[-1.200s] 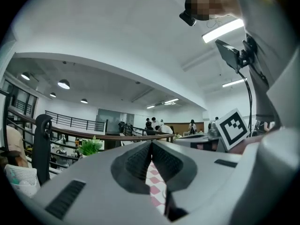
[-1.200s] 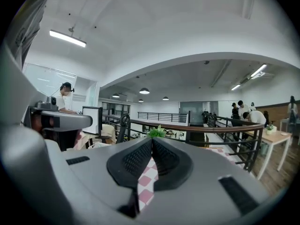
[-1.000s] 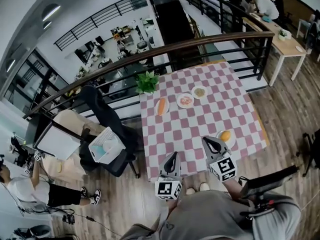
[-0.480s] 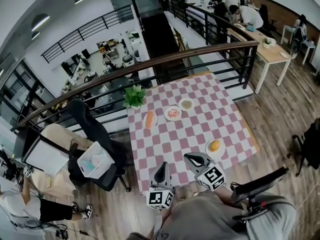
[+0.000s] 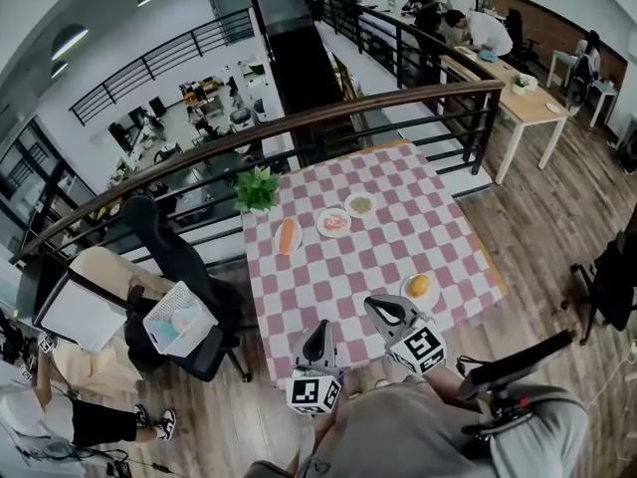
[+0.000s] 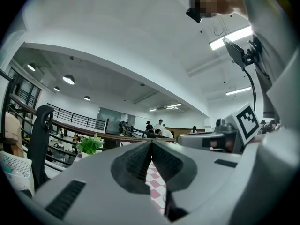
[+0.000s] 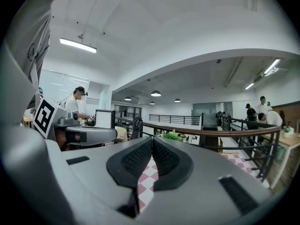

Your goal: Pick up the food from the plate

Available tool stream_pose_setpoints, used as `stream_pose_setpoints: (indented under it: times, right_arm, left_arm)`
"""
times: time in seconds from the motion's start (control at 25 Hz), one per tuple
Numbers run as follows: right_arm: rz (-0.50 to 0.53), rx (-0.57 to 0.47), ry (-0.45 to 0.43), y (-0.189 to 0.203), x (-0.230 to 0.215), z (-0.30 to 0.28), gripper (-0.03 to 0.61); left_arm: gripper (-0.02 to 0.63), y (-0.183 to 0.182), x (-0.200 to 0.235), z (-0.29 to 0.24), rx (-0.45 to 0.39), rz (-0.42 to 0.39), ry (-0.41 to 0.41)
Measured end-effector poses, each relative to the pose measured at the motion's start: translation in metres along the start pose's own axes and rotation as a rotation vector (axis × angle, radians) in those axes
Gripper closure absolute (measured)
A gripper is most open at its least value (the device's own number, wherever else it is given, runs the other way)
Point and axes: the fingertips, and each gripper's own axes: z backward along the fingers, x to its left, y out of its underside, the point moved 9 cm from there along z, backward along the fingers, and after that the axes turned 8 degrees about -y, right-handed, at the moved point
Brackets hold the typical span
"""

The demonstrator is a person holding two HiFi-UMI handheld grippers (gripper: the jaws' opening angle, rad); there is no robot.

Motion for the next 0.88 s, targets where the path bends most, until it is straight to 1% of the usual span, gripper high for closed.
stream_pose_setpoints:
  times: [0.24,0.28,0.36,0.4,0.44,0.48,0.52,0.56,0.6,0.72,0.88]
  right_arm:
    - [0.009,-0.009,-0.005,-0.002,0.005,-0.001,0.555]
    - [0.006,-0.008,-0.008,-0.001,0.006,-0.001,0.546]
    - [0.004,-0.008,-0.014,-0.001,0.01,-0.002,0.498]
    - [-0.001,-0.015,-0.018,-0.001,0.011,-0.001,0.491]
    - [-0.009,-0.029,-0.022,-0.002,0.013,-0.001,0.467]
    - [-0.017,-0.048,-0.02,-0.003,0.014,0.0,0.401]
    - [-0.022,-0.066,-0.014,-0.004,0.015,0.0,0.306]
    - [-0.021,-0.08,-0.004,-0.005,0.016,0.001,0.267]
    - [-0.015,-0.089,0.005,-0.006,0.016,0.002,0.248]
    - [-0.002,-0.093,0.025,-0.008,0.016,0.005,0.244]
    - [-0.013,-0.075,0.044,-0.006,0.011,0.007,0.244]
  left_arm:
    - [0.604,0.0,0.002,0.007,0.002,-0.01,0.012]
    - [0.604,0.0,0.002,0.008,0.005,-0.009,0.011]
    - [0.604,0.002,0.003,0.012,0.009,-0.007,0.011]
    - [0.604,0.002,0.003,0.014,0.011,-0.007,0.011]
    - [0.604,0.003,0.004,0.016,0.013,-0.007,0.011]
    - [0.604,0.004,0.005,0.017,0.014,-0.007,0.011]
    - [0.604,0.005,0.006,0.018,0.014,-0.007,0.011]
    - [0.604,0.005,0.006,0.019,0.013,-0.007,0.011]
    - [0.604,0.005,0.007,0.019,0.013,-0.006,0.012]
    - [0.604,0.005,0.006,0.019,0.011,-0.005,0.017]
    - [0.604,0.005,0.001,0.017,0.009,-0.008,0.033]
